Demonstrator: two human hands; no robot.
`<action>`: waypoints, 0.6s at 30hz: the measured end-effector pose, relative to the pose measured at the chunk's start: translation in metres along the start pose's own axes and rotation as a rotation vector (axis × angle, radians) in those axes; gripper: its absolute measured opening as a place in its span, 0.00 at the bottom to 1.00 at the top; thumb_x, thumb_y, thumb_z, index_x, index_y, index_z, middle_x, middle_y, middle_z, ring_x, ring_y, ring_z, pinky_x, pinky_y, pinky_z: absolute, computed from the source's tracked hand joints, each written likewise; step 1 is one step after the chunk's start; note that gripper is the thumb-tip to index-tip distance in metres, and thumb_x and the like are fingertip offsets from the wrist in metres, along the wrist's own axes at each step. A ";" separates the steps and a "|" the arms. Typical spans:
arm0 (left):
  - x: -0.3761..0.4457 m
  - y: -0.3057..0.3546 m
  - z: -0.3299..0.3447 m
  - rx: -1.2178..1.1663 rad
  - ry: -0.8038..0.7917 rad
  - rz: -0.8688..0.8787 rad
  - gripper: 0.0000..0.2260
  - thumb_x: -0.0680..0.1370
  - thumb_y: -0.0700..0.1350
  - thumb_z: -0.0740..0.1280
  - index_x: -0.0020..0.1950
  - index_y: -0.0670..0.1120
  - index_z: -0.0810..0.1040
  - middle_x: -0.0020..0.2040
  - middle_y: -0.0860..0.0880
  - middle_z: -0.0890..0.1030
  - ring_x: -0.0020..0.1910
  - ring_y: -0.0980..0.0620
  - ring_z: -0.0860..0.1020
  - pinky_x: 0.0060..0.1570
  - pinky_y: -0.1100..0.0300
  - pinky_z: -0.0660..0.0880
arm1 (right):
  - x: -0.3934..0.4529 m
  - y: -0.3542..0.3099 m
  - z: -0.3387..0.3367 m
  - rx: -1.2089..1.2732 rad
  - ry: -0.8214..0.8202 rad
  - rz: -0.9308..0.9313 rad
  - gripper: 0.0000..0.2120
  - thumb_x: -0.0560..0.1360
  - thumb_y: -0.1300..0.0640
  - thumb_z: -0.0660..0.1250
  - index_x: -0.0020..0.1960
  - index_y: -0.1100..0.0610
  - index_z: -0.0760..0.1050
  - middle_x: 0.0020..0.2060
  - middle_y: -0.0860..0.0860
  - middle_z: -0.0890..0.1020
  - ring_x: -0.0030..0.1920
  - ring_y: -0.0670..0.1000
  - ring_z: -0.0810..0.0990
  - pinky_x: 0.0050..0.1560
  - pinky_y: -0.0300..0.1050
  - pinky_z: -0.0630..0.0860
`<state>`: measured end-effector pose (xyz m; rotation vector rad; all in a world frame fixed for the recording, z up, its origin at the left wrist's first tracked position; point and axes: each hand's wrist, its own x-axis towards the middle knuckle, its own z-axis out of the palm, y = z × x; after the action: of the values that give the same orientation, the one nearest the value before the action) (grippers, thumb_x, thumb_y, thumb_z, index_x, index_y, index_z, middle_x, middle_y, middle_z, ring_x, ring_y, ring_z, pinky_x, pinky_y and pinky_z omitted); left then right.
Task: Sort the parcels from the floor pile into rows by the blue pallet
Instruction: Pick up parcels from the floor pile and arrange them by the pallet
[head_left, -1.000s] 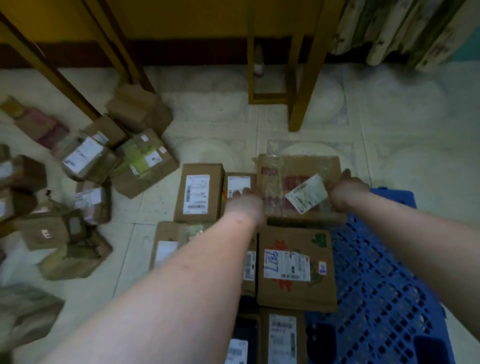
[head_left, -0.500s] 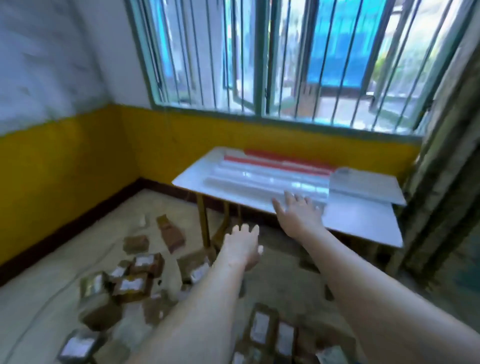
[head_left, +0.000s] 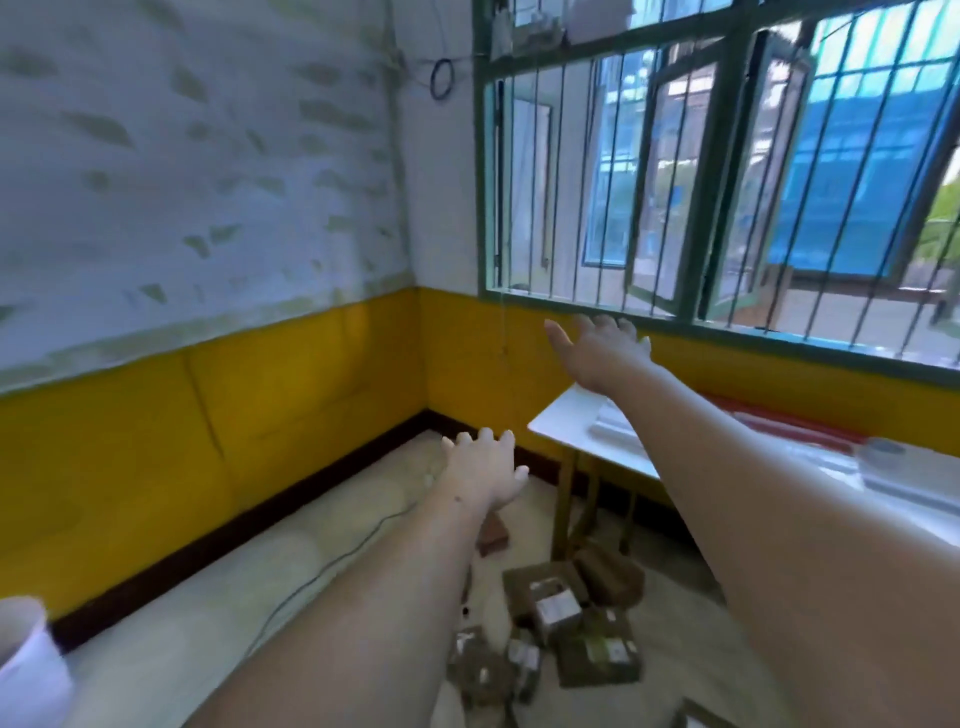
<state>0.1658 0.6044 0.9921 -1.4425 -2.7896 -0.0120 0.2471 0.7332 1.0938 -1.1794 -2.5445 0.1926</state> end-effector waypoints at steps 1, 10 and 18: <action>-0.002 -0.022 0.000 0.003 -0.004 -0.018 0.27 0.82 0.58 0.54 0.78 0.47 0.58 0.75 0.41 0.64 0.73 0.37 0.63 0.71 0.39 0.60 | 0.001 -0.022 0.004 0.017 -0.006 -0.024 0.36 0.79 0.31 0.41 0.80 0.51 0.53 0.79 0.56 0.56 0.78 0.61 0.50 0.75 0.66 0.48; 0.026 -0.170 0.071 -0.080 -0.115 -0.097 0.25 0.81 0.58 0.55 0.77 0.54 0.61 0.73 0.42 0.68 0.71 0.38 0.66 0.67 0.41 0.67 | 0.041 -0.134 0.128 0.089 -0.200 -0.021 0.38 0.78 0.30 0.42 0.80 0.52 0.52 0.78 0.58 0.57 0.78 0.63 0.52 0.74 0.68 0.52; 0.059 -0.329 0.200 -0.185 -0.375 -0.350 0.22 0.81 0.55 0.57 0.76 0.55 0.64 0.72 0.43 0.67 0.70 0.39 0.66 0.65 0.45 0.68 | 0.081 -0.248 0.373 0.096 -0.622 -0.124 0.38 0.78 0.30 0.43 0.81 0.50 0.45 0.78 0.57 0.59 0.77 0.62 0.55 0.75 0.64 0.53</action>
<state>-0.1365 0.4640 0.7906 -1.0536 -3.3980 0.0010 -0.1102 0.6395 0.8275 -1.0360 -3.0736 0.7442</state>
